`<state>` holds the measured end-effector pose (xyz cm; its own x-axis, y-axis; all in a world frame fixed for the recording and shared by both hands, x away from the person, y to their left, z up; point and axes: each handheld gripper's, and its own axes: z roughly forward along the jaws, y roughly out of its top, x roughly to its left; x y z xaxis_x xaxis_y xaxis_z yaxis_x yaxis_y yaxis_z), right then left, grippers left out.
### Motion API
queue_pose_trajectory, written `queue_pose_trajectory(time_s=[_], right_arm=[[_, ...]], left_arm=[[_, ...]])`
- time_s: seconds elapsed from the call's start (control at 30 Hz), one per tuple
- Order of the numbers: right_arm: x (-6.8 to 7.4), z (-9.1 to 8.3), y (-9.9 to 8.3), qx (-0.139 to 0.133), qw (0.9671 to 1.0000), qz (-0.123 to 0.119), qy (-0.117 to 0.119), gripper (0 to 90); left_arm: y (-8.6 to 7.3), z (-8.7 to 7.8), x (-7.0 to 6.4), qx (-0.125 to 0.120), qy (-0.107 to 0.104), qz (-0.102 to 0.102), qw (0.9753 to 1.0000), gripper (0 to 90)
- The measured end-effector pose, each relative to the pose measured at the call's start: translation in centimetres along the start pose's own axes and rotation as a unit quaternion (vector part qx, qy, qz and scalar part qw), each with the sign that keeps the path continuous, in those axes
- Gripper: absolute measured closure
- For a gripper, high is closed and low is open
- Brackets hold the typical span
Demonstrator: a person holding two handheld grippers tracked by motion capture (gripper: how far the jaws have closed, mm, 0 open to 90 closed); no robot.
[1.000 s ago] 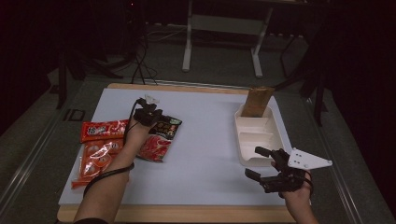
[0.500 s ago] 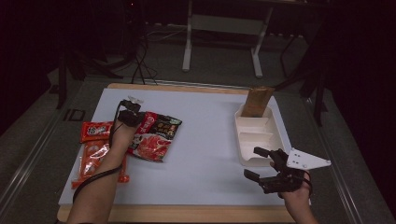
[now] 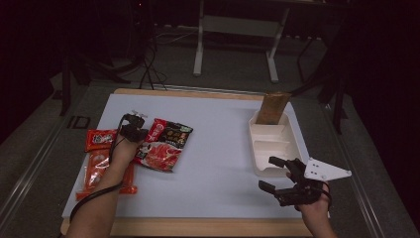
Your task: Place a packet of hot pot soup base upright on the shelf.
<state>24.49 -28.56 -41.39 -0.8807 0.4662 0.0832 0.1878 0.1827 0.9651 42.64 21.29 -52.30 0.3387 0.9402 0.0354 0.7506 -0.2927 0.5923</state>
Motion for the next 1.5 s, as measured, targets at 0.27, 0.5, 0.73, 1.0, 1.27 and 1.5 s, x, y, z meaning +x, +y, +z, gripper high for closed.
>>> queue_pose_trajectory(time_s=[0.27, 0.5, 0.73, 1.0, 1.27, 1.5], right_arm=[[0.0, 0.1, 0.0, 0.001, 1.0000, 0.000, -0.001, 15.3], [0.0, 0.1, 0.1, -0.001, 1.0000, 0.002, -0.001, 15.3], [0.0, -0.1, 0.1, -0.002, 1.0000, 0.002, -0.003, 15.3], [-0.1, 0.1, 0.0, 0.002, 1.0000, 0.001, -0.003, 15.3], [0.1, 0.3, 0.1, 0.004, 1.0000, 0.001, -0.002, 15.3], [0.0, 0.3, 0.0, 0.007, 1.0000, 0.002, -0.001, 15.3]], left_arm=[[-0.2, -0.3, -1.3, 0.015, -0.007, 0.015, 0.9998, 90.0], [0.0, -0.9, -5.5, 0.040, -0.041, 0.059, 0.9966, 90.0], [-1.6, -1.9, -9.4, 0.039, -0.084, 0.093, 0.9914, 90.0], [-3.4, -3.8, -11.7, 0.035, -0.139, 0.107, 0.9839, 90.0], [-4.3, -4.6, -13.3, 0.041, -0.167, 0.121, 0.9775, 90.0], [-4.5, -4.8, -14.3, 0.040, -0.175, 0.135, 0.9745, 90.0]])
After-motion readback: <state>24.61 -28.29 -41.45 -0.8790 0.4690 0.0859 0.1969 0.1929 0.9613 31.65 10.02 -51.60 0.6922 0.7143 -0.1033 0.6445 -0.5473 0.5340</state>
